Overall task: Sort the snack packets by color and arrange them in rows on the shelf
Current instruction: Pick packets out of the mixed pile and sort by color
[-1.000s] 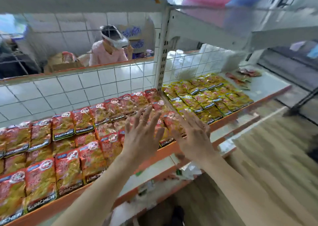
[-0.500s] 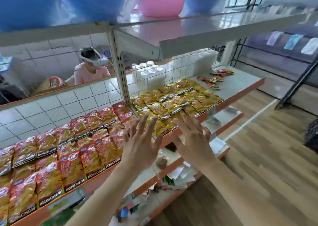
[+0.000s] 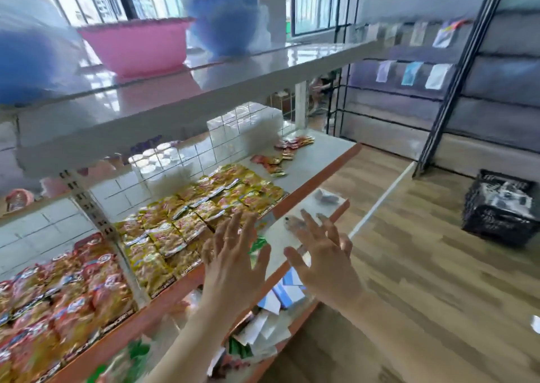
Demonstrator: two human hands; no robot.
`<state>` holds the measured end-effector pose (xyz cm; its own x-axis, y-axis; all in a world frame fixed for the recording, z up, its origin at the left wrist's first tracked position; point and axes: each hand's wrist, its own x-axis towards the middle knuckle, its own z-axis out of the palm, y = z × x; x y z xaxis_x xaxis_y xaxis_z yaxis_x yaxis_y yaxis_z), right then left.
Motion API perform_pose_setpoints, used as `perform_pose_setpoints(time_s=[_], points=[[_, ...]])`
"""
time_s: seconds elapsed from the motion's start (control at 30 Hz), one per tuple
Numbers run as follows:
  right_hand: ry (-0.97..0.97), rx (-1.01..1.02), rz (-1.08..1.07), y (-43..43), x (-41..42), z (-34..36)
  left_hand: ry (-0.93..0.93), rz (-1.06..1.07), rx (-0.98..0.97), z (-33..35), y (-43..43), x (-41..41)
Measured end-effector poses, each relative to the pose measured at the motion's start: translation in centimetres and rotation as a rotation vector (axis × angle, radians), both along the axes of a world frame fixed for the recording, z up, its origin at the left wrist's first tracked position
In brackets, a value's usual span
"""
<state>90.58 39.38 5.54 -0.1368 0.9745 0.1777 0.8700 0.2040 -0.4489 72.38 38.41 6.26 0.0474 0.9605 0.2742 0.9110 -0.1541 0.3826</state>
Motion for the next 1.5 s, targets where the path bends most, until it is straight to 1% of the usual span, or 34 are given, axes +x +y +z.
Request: perform_pose_setpoints(time_s=[0.1,0.2,0.4,0.6,0.7,0.83,1.0,1.2,1.37,1.5], points=[[0.014,0.030,-0.022,1.3,2.3,0.2,0.030,-0.012,-0.022,-0.2,1.2,2.5],[0.019,0.028,-0.056,2.9,4.1,0.2,0.029,-0.045,-0.029,-0.5,3.0,4.1],[0.012,0.035,-0.077,6.3,6.8,0.1,0.091,-0.099,-0.046,-1.7,7.3,6.8],[0.013,0.021,-0.101,11.5,7.8,-1.5,0.066,-0.105,-0.073,-3.6,13.0,8.2],[-0.018,-0.012,-0.105,15.4,8.0,-2.1,0.032,-0.092,-0.100,-4.5,17.2,8.9],[-0.037,-0.005,-0.115,20.9,8.3,-1.5,0.012,-0.062,-0.106,-4.2,22.8,9.6],[-0.057,0.011,-0.093,26.0,8.7,-1.1,0.002,-0.057,-0.119,-3.5,27.7,10.1],[-0.041,-0.013,-0.097,29.8,9.2,-2.3,-0.020,-0.058,-0.147,-5.6,31.1,11.3],[-0.028,-0.046,-0.054,34.1,9.6,-3.4,-0.014,-0.028,-0.177,-6.6,33.6,11.8],[-0.034,-0.061,0.034,38.9,9.8,-4.9,-0.007,0.041,-0.187,-7.6,36.3,12.5]])
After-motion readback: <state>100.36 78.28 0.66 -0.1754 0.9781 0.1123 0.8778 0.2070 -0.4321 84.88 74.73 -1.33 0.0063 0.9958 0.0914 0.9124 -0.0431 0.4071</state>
